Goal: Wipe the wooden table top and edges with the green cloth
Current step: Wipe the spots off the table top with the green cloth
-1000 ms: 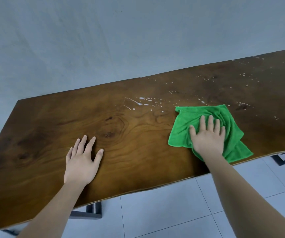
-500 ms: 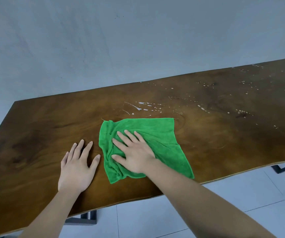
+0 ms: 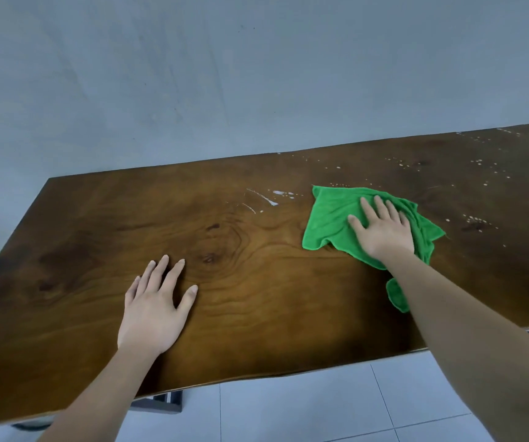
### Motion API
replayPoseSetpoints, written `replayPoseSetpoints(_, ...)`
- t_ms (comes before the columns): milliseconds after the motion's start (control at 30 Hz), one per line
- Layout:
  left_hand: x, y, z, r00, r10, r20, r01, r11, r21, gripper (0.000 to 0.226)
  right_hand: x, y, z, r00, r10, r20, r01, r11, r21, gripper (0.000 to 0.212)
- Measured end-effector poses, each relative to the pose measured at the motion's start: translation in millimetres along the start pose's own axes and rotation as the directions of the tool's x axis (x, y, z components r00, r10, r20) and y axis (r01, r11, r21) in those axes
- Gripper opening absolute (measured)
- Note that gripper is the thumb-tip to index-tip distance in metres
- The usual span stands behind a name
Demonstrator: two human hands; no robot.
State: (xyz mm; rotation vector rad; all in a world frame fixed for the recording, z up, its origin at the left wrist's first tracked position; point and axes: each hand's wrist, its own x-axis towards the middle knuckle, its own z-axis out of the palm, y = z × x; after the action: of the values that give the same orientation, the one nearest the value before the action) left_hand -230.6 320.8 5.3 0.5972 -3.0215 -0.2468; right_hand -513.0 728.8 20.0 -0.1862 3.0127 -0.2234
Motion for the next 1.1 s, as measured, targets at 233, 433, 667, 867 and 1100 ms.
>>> replayPoseSetpoints(233,0,-1,2,1.0,0.005,-0.005,-0.005,1.0,0.008,0.084,0,-94,12,0.997,0.07,0.019,-0.069,0.997,-0.032,0.085)
replayPoseSetpoints(433,-1,-1,1,1.0,0.002,-0.004,-0.002,1.0,0.007,0.085,-40,-226,32,0.947,-0.31,0.087,0.315,0.947,-0.062,0.084)
replayPoseSetpoints(667,1,1,-2,1.0,-0.006,0.015,0.006,1.0,0.006,0.09,-41,-280,42,0.706,-0.683,0.189,0.702,0.709,-0.062,0.077)
replayPoseSetpoints(867,1,1,-2,0.999,-0.018,0.028,0.018,1.0,-0.007,0.09,26,-211,18,0.745,-0.649,0.154,0.662,0.748,-0.049,0.08)
replayPoseSetpoints(1100,2,-1,0,0.999,-0.02,0.025,0.02,1.0,-0.022,0.085,104,-78,-6,0.954,-0.296,0.052,0.299,0.952,-0.061,0.086)
